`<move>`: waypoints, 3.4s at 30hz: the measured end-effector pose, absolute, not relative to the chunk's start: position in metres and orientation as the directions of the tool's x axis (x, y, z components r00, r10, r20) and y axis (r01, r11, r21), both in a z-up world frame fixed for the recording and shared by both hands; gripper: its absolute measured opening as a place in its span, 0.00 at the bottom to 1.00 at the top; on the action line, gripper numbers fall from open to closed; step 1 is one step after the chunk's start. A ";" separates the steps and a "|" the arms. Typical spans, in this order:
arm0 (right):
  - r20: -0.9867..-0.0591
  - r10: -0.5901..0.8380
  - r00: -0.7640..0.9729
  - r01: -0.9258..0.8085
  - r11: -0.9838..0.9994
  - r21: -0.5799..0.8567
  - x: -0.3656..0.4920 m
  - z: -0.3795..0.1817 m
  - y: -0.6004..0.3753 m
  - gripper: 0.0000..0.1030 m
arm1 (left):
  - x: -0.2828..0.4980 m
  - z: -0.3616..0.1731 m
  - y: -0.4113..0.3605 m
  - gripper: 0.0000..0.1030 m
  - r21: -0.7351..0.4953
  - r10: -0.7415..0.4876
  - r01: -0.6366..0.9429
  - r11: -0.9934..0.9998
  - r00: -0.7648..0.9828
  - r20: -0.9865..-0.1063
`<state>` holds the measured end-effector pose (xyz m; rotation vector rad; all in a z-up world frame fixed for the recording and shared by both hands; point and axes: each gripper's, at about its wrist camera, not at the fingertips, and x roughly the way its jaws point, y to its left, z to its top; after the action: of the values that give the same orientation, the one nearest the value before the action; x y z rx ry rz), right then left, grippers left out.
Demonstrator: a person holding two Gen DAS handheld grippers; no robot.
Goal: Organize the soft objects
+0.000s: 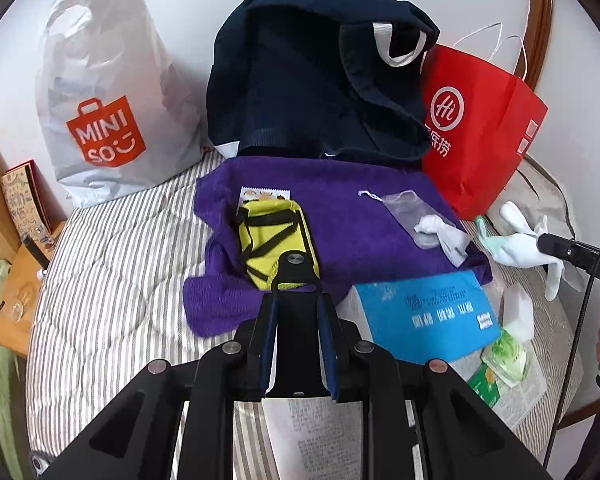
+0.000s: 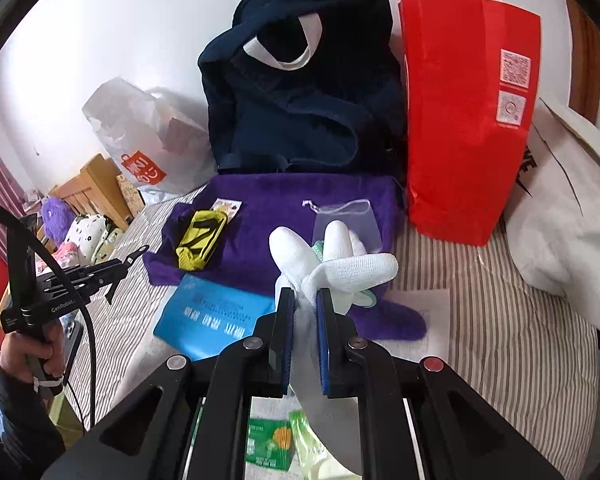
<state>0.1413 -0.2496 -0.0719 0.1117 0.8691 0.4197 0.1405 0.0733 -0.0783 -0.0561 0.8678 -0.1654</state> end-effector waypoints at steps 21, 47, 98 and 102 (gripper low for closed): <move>-0.730 0.457 0.508 -0.360 0.883 0.302 0.240 -0.090 -0.196 0.10 | 0.219 -0.080 0.065 0.19 -0.137 -0.199 0.146 0.980 0.624 -0.756; -0.812 0.390 0.434 -0.328 0.908 0.261 0.254 -0.130 -0.200 0.55 | 0.274 -0.117 0.036 0.19 -0.159 -0.250 0.207 0.965 0.567 -0.785; -0.850 0.191 0.492 -0.315 0.948 0.031 0.095 -0.171 -0.300 0.85 | 0.111 -0.102 0.025 0.41 -0.101 -0.167 0.149 0.984 0.545 -0.822; -0.852 0.198 0.485 -0.332 0.943 0.030 0.108 -0.181 -0.298 0.85 | 0.094 -0.108 0.027 0.41 -0.108 -0.163 0.132 0.985 0.534 -0.830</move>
<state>0.1080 -0.2983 -0.1812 -0.1454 1.0146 0.3244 0.0938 0.0266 -0.1084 -0.0336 0.9926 -0.1757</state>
